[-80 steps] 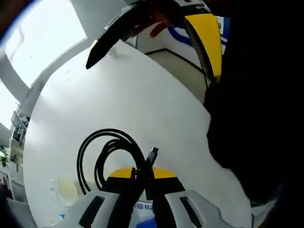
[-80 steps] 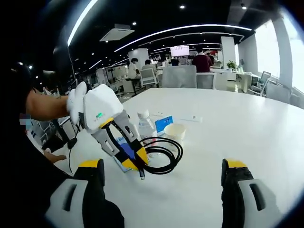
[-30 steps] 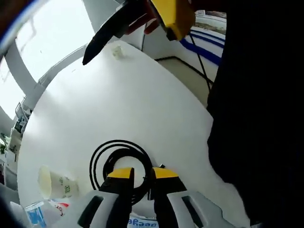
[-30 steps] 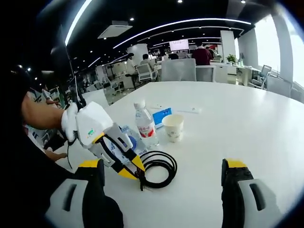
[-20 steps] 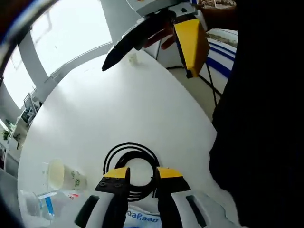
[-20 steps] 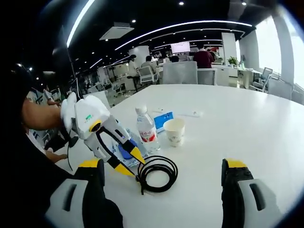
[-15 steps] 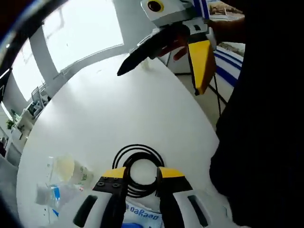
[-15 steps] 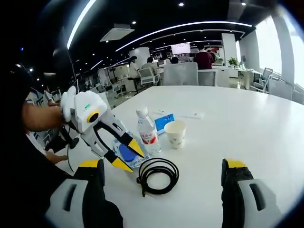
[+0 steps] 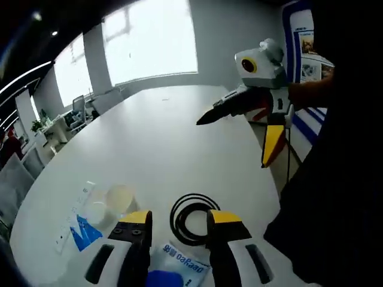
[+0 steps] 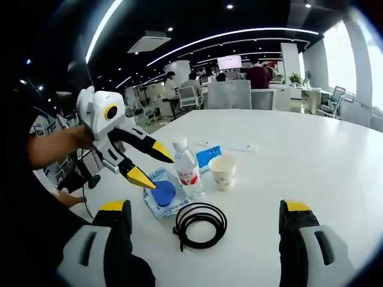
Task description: Arrange the tabletop items into an orderly group along one side of the table until the central work area is clear of visible clutter.
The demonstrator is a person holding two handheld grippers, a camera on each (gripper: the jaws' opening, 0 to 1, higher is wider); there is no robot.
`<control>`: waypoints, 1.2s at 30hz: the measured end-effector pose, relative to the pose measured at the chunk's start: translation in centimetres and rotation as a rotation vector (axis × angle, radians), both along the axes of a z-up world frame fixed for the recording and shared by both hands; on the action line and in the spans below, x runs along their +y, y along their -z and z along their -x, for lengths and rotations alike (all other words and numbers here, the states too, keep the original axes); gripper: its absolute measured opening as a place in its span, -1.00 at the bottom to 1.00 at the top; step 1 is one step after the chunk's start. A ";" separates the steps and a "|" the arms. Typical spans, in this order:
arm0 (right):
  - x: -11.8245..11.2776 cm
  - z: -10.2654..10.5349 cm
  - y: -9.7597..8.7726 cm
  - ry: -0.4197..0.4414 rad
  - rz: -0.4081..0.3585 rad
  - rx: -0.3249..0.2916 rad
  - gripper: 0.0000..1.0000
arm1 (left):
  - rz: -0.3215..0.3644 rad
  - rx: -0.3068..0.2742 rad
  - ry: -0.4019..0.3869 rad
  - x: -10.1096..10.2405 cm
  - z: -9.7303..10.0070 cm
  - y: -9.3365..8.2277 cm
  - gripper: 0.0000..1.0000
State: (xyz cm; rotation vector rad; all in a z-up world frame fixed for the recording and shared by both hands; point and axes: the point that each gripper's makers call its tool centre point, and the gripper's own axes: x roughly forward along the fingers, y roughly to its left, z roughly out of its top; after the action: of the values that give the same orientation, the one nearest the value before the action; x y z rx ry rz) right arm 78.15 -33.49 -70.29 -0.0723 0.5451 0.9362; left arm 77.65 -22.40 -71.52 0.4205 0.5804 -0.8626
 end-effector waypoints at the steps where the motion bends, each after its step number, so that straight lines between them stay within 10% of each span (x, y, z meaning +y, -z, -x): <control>1: 0.0 0.0 0.0 0.000 -0.002 0.000 0.99 | 0.004 0.001 -0.016 0.5 -0.1 -0.1 -0.28; 18: 0.7 -0.6 0.0 -0.001 0.012 -0.007 0.99 | 0.123 -0.042 -0.354 10.1 -4.9 -1.2 -0.07; 36: 0.8 -0.6 0.7 -0.003 0.048 0.006 0.99 | 0.117 0.082 -0.461 13.5 -8.5 5.6 -0.05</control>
State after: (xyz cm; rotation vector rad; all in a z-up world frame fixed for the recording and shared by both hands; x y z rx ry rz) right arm 78.80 -32.66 -71.00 -0.1140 0.5731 0.9268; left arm 86.14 -8.87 -77.13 0.1338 0.6656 -0.4693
